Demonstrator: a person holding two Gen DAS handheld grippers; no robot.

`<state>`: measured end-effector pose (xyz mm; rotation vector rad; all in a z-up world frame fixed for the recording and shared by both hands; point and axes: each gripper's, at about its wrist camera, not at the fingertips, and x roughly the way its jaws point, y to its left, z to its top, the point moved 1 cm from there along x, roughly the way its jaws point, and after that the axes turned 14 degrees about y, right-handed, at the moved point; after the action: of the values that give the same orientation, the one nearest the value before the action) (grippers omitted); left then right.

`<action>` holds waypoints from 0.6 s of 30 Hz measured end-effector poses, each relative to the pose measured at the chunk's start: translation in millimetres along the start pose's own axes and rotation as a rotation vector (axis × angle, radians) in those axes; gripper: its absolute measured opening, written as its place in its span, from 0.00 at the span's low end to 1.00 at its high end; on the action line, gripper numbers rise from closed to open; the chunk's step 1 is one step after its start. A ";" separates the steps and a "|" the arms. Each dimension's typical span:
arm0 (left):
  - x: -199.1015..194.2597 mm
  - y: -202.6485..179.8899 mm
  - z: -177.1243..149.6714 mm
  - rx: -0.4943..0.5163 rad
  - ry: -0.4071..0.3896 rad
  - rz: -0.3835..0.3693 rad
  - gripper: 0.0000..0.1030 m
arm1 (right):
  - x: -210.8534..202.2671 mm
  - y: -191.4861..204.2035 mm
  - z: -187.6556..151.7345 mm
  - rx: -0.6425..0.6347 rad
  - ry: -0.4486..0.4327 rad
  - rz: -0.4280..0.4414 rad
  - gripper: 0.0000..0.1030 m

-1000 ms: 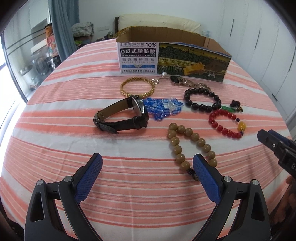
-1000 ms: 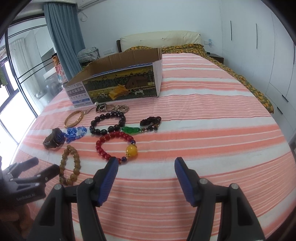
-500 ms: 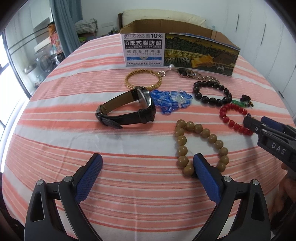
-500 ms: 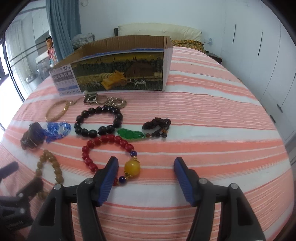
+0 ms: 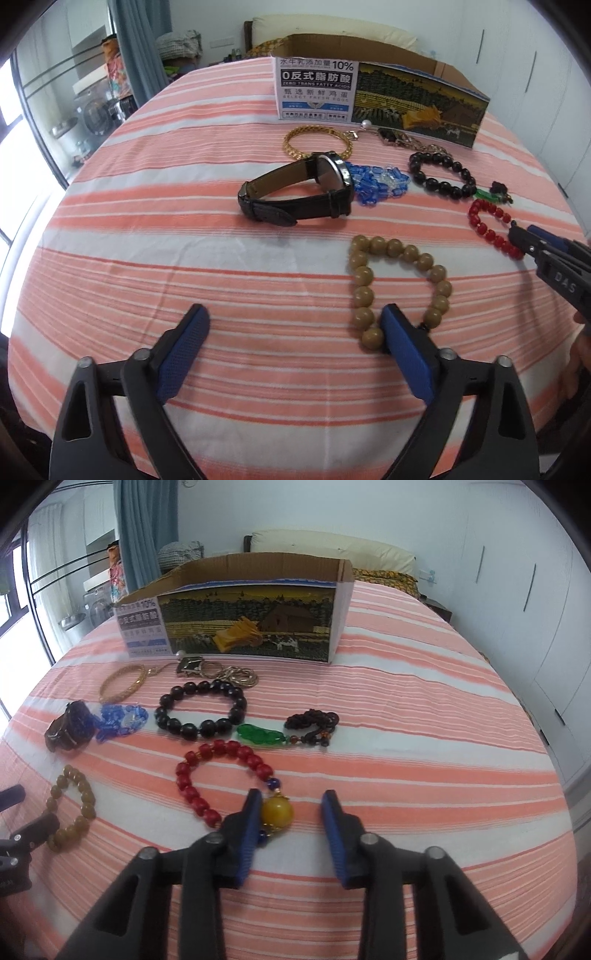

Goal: Organize jewelry
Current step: 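Grasp the small brown bead bracelet with the left tool while the right tool grasps the red bead bracelet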

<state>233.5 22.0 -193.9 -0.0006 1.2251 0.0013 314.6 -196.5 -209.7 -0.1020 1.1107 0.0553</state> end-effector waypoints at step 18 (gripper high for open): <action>-49.0 -12.5 7.4 0.099 -0.075 -0.268 0.09 | -67.7 -21.8 -14.7 0.050 -0.069 0.196 0.17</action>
<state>223.9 9.5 -145.4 -0.0775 1.1411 -0.2902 273.5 -219.3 -154.3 0.0534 1.0499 0.2053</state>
